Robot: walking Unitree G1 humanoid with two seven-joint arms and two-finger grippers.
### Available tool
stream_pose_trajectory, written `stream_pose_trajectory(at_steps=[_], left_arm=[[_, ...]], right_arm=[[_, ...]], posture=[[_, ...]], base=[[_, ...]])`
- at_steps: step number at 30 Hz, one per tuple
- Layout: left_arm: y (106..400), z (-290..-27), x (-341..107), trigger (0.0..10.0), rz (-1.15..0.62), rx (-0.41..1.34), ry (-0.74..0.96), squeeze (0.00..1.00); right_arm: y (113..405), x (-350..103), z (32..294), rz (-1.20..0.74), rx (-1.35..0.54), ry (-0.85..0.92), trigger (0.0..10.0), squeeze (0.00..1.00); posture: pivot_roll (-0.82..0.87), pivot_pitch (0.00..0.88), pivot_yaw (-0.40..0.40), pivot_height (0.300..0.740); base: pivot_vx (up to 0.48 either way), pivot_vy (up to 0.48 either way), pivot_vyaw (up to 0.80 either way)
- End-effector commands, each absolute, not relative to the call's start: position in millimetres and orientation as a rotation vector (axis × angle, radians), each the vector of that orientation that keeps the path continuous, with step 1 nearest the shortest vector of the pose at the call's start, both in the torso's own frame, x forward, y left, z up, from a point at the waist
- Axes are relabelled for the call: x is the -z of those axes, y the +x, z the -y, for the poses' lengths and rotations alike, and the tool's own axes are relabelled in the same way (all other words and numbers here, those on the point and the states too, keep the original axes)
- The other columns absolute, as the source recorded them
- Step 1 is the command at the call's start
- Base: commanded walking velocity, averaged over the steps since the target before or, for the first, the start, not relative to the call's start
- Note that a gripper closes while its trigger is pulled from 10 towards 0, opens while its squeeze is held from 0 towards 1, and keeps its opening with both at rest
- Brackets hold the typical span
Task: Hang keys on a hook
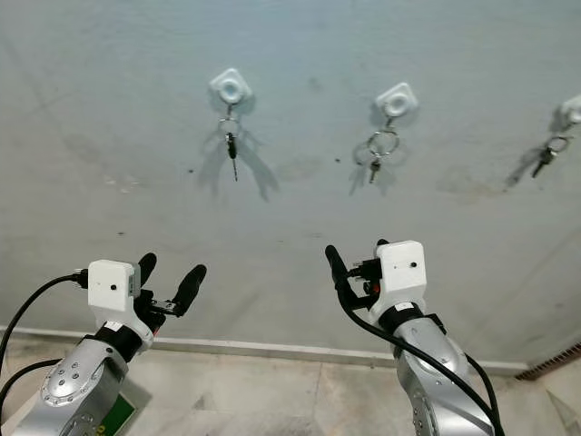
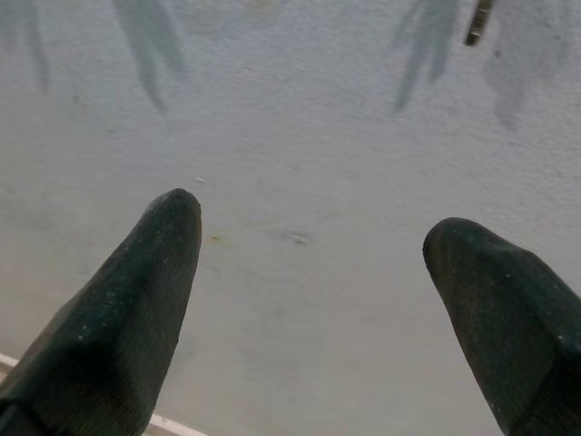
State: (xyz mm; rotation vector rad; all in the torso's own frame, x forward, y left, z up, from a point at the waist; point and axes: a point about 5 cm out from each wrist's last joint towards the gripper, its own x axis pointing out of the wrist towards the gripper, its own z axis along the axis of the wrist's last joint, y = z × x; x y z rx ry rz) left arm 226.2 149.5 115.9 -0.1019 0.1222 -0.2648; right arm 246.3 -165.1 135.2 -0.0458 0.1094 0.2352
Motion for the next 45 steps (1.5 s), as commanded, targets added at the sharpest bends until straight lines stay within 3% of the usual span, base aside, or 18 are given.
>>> stream_pose_trajectory(at_steps=[1, 9, 45], left_arm=[[225.4, -148.9, -114.6, 10.0, -0.139, 0.276, -0.104, 0.00], [226.1, -149.3, -114.5, 10.0, -0.149, 0.272, -0.115, 0.00], [230.8, -150.7, -115.4, 10.0, -0.160, 0.265, -0.119, 0.00]], right_arm=[[246.5, -136.5, 164.5, -0.110, -0.234, -0.041, 10.0, 0.00], [245.5, -134.4, 163.7, -0.119, -0.235, -0.036, 10.0, 0.00], [249.6, -132.7, 163.4, -0.137, -0.230, 0.011, 10.0, 0.00]], posture=[[0.01, 0.051, 0.022, 0.740], [0.01, 0.054, 0.023, 0.740], [0.02, 0.037, 0.023, 0.740]], base=[[0.000, 0.000, 0.00], [0.000, 0.000, 0.00], [-0.275, 0.000, 0.00]])
